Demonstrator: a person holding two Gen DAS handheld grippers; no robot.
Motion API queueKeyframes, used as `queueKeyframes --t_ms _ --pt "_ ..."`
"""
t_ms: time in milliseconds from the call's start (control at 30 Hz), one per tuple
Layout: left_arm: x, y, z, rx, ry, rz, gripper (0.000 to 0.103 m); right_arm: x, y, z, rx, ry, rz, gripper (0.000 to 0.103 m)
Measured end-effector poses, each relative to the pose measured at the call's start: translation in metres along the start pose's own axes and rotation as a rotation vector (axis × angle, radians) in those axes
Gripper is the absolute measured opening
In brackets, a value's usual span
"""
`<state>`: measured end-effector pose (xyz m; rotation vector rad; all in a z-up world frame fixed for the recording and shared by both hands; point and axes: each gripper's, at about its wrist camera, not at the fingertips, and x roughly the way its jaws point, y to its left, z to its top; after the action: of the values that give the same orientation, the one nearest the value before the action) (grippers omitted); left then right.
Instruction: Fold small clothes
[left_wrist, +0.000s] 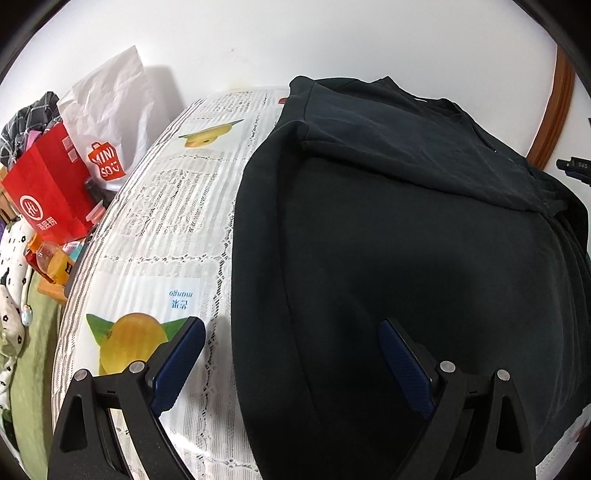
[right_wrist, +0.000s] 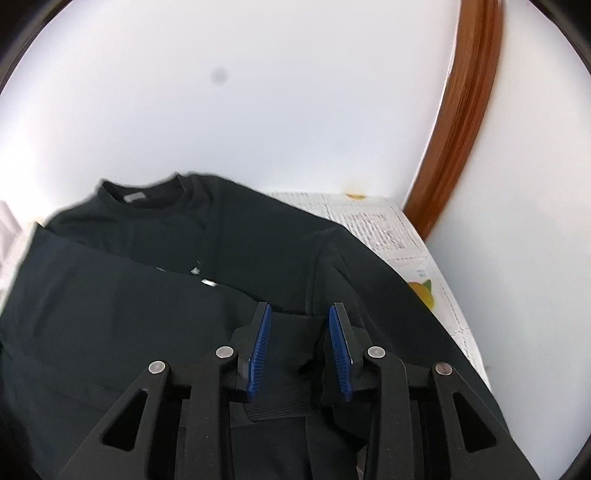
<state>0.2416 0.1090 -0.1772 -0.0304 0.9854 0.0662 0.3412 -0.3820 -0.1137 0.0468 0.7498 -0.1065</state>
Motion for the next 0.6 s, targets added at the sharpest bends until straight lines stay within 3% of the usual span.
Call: queueKeyframes --t_ms 167,333,467,533,600 --pt "-0.008 -0.004 0.000 0.013 -0.006 0.023 0.095 0.022 0.035 -0.024 -0.116 0.049 0.045 0.039" --pt "-0.021 -0.001 -0.003 0.019 -0.020 0.023 0.095 0.068 0.023 -0.044 -0.038 0.153 0.002 0.037" --pt "-0.030 0.007 -0.009 0.009 -0.028 0.030 0.095 0.034 0.027 -0.050 -0.034 0.124 0.025 0.040" --pt "-0.034 0.012 -0.012 -0.005 -0.029 0.022 0.095 0.012 0.026 -0.054 -0.041 0.098 0.043 0.045" --pt "-0.038 0.015 -0.016 -0.016 -0.030 0.010 0.094 -0.014 0.023 -0.066 -0.039 0.073 0.051 0.057"
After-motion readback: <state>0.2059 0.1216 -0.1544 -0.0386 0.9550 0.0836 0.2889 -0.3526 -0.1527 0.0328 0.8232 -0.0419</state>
